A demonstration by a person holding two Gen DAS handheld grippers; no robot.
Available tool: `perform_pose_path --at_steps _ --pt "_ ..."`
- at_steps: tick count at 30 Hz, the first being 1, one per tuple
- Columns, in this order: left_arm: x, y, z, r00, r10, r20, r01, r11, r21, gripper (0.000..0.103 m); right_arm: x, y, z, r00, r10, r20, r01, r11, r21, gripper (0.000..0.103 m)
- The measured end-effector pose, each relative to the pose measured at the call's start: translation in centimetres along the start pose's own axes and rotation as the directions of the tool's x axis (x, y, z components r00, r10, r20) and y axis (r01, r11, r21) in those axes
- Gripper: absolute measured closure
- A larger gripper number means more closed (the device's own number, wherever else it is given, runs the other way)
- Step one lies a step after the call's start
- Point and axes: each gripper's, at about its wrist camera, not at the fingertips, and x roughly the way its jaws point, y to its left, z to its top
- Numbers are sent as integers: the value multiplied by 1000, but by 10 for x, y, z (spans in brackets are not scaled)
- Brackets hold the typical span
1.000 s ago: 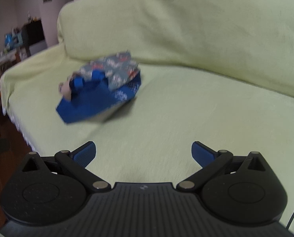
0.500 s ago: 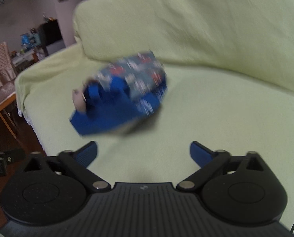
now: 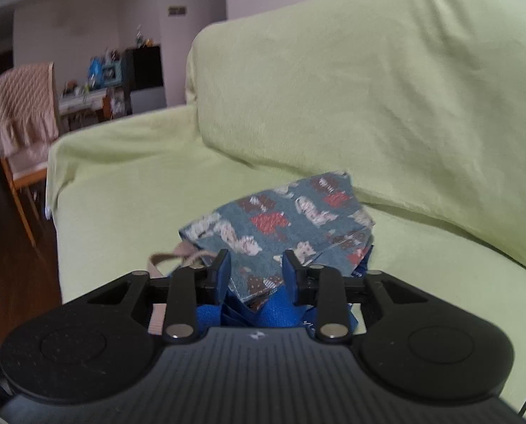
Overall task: Fold shopping bag
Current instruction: 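Grasp the cat-print tote bag with the right gripper and lift it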
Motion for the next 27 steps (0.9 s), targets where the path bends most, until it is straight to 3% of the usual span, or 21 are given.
perform_pose_path --at_steps 4,6,12,15,19,21,22,23,25,27 --pt "11 -1 -1 1000 -19 -8 19 1000 -4 1 17 -9 -43 987 -6 -160 9 1000 15 90" --pt "17 -2 -6 999 -25 -25 25 1000 -2 1 16 -13 -65 980 1 -198 5 1000 29 90" --pt "29 -4 -9 999 -20 -48 19 1000 -14 2 6 1 -44 999 -5 -39 3 999 -42 82" --pt "30 -2 -7 999 -3 -39 3 1000 -15 2 18 16 -28 1000 -12 -12 10 996 -84 58" --pt "35 1 -8 999 5 -47 -6 1000 -21 2 47 43 -24 996 -82 -46 72 979 -188 47" --pt "38 0 -9 998 10 -55 -10 1000 -17 2 62 50 -26 988 -142 -65 122 963 -239 60" --pt "38 0 -10 998 11 -57 -12 1000 -14 2 68 47 -25 983 -169 -71 146 958 -248 93" --pt "37 0 -11 998 11 -58 -12 1000 -13 2 68 41 -23 982 -177 -65 159 962 -222 99" --pt "34 -1 -12 998 6 -57 -7 1000 -14 2 51 23 -14 981 -194 9 194 972 -135 100" --pt "29 1 -15 998 -1 -56 0 1000 -18 2 22 6 -4 964 -245 99 254 963 -92 101"
